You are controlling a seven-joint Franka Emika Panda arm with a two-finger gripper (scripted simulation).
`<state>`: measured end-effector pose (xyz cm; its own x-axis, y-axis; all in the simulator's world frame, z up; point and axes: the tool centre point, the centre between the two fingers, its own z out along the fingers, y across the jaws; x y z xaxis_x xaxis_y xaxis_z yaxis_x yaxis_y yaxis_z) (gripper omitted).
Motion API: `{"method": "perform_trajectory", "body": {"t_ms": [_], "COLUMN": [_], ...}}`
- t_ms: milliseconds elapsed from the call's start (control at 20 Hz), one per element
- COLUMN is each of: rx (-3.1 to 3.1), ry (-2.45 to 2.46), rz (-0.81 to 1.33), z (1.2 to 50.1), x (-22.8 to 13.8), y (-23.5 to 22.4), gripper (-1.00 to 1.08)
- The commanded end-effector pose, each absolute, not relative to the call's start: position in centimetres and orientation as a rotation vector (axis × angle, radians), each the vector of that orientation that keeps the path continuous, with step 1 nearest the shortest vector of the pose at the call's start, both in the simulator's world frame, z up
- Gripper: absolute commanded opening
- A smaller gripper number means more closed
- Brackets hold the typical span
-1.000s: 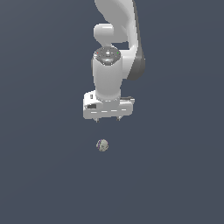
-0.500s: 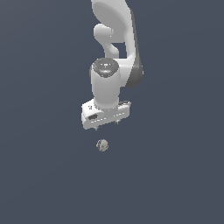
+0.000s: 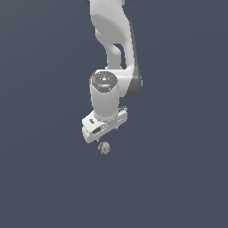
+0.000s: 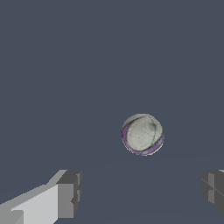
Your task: Pick up the object and move it to a goal position.
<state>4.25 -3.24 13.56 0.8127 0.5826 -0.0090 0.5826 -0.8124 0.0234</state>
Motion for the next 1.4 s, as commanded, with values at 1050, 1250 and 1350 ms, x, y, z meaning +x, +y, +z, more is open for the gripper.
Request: {"method": "perform_trajectory", "body": {"t_ms": [1050,1250,1350], "rx": [2.705,2.697,2.701], "ry": [1.597,1.611,1.605], "rz": [-0.001,0.000,-0.001], "z": [8.8,8.7,8.6], "x": [6.7,6.8,6.8], "y": [-4.8,-4.8,-4.9], "gripper": [1.00,1.00,1.00]}}
